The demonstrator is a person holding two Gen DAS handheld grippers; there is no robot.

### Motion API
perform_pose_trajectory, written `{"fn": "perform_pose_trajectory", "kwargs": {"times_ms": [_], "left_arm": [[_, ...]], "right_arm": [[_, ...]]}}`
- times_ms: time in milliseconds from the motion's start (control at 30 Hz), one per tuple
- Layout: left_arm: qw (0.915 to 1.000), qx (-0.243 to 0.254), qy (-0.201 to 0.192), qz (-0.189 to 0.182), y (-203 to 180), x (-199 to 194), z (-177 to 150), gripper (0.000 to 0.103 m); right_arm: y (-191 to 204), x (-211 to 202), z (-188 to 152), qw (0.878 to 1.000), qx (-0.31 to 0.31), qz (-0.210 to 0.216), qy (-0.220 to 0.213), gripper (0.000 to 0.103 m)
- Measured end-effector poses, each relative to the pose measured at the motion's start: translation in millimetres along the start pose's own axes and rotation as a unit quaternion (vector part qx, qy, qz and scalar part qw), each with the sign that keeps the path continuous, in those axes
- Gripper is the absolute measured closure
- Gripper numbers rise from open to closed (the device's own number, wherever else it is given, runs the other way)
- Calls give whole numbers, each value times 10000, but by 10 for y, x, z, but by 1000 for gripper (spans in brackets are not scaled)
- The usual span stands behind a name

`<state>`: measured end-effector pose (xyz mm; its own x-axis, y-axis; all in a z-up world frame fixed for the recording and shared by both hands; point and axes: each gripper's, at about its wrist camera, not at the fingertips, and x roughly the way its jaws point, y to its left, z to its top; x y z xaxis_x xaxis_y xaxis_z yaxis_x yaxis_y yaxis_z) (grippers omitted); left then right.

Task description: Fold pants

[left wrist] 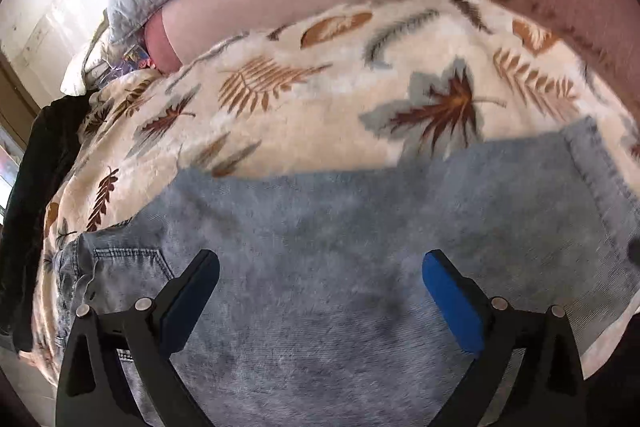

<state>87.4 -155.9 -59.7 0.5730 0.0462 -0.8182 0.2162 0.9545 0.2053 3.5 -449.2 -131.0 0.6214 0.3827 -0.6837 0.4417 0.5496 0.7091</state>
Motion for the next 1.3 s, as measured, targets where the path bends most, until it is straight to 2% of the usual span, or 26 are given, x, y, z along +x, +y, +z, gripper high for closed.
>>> {"fn": "perform_pose_trajectory", "kwargs": {"times_ms": [67, 133, 267, 367, 467, 567, 633, 733, 767, 800, 833, 867, 900, 933, 967, 1000, 1100, 1167, 1233, 1267, 1300], "left_arm": [[9972, 245, 700, -96, -140, 379, -71, 1], [9982, 171, 537, -217, -115, 451, -95, 0], [9951, -47, 747, -645, 46, 407, -27, 0], [9926, -596, 548, -907, 313, 271, -68, 1], [9849, -1278, 244, -1139, 817, 72, -169, 1], [9771, -1876, 26, -1002, 1359, -33, -317, 1], [9709, -2261, -40, -789, 1767, -141, -504, 1], [9618, -2705, -68, -419, 2236, -267, -807, 1], [9592, -2809, -26, -308, 2346, -289, -893, 1], [9573, -2881, 24, -242, 2427, -284, -947, 1], [9550, -2960, 74, -186, 2498, -291, -1005, 1], [9538, -2996, 96, -175, 2529, -280, -1034, 1], [9538, -2995, 99, -188, 2545, -310, -1062, 1], [9550, -2959, 59, -213, 2528, -355, -1057, 1], [9560, -2924, -4, -249, 2493, -404, -1029, 1], [9566, -2892, -79, -332, 2448, -438, -986, 1], [9603, -2616, -341, -910, 2158, -595, -771, 1], [9600, -2456, -443, -1274, 1967, -630, -642, 1], [9588, -2311, -387, -1605, 1723, -580, -527, 1], [9606, -2190, -323, -1683, 1603, -505, -494, 1], [9644, -2021, -184, -1696, 1489, -396, -475, 1]], "right_arm": [[65, -8, -8, 9997, -157, -165, -9, 77], [148, -28, -8, 9991, -317, -263, -24, 83], [575, -185, -45, 9938, -961, -482, -268, 88], [1170, -285, -166, 9805, -1801, -593, -521, 88], [1886, -250, -462, 9573, -2779, -496, -625, 88], [2567, -32, -1042, 9194, -3892, -273, -500, 88], [2811, 230, -1483, 8960, -4432, -125, -224, 88], [2824, 836, -2084, 8734, -4849, -31, 444, 84], [2748, 1078, -2249, 8655, -4960, -128, 693, 79], [2644, 1310, -2356, 8629, -4947, -250, 1005, 75], [2513, 1522, -2426, 8665, -4773, -335, 1421, 67], [2476, 1477, -2436, 8715, -4749, -175, 1214, 62], [2467, 1327, -2403, 8760, -4698, 110, 1086, 51], [2451, 1246, -2350, 8826, -4556, 243, 1138, 30], [2397, 1094, -2247, 8966, -4267, 452, 1096, 28], [2343, 995, -2168, 9037, -4108, 579, 1055, 28], [2101, 691, -1822, 9313, -3377, 969, 966, 27], [1823, 649, -1539, 9512, -2693, 1133, 990, 22], [1532, 834, -1379, 9655, -1994, 1014, 1334, 21], [1383, 926, -1333, 9681, -1604, 1123, 1566, 22], [1256, 895, -1263, 9666, -1273, 1545, 1599, 22]]}}
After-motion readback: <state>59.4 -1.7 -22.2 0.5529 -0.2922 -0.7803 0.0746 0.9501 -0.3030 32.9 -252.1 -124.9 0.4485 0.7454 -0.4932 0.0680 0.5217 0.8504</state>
